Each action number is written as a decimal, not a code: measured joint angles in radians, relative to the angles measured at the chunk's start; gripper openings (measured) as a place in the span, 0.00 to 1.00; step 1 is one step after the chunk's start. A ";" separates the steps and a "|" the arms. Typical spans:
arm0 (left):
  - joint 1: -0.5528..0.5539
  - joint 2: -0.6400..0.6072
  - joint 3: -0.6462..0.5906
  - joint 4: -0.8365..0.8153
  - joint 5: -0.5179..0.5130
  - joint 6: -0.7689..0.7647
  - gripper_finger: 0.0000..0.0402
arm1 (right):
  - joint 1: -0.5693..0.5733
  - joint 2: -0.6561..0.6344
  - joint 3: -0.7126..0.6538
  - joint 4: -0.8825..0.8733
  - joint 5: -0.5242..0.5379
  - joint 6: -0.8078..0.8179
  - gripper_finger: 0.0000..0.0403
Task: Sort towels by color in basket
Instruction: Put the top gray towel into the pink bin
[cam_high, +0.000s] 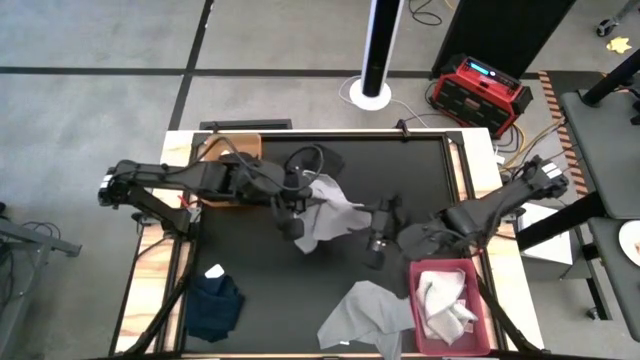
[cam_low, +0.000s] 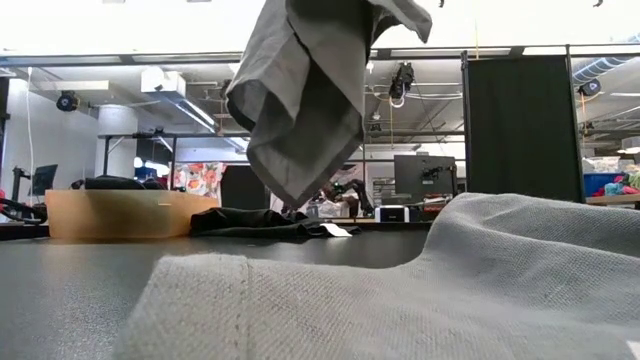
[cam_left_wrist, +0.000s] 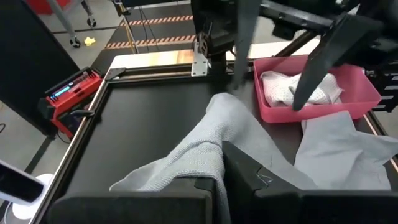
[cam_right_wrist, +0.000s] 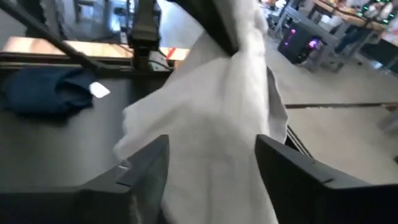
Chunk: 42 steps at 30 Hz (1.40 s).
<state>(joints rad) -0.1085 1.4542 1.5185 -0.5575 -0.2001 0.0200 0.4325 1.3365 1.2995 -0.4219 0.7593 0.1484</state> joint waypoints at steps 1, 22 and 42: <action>0.000 0.001 0.000 0.000 0.000 0.000 0.00 | -0.010 0.009 0.007 0.007 0.000 0.005 0.60; -0.008 0.000 0.005 0.000 0.027 0.011 0.00 | -0.066 0.032 0.049 -0.050 0.000 0.015 0.02; -0.008 -0.004 0.005 -0.016 0.027 -0.002 0.01 | -0.065 0.027 0.050 -0.057 -0.004 0.015 0.02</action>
<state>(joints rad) -0.1169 1.4503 1.5234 -0.5738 -0.1730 0.0177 0.3679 1.3632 1.3491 -0.4790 0.7555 0.1638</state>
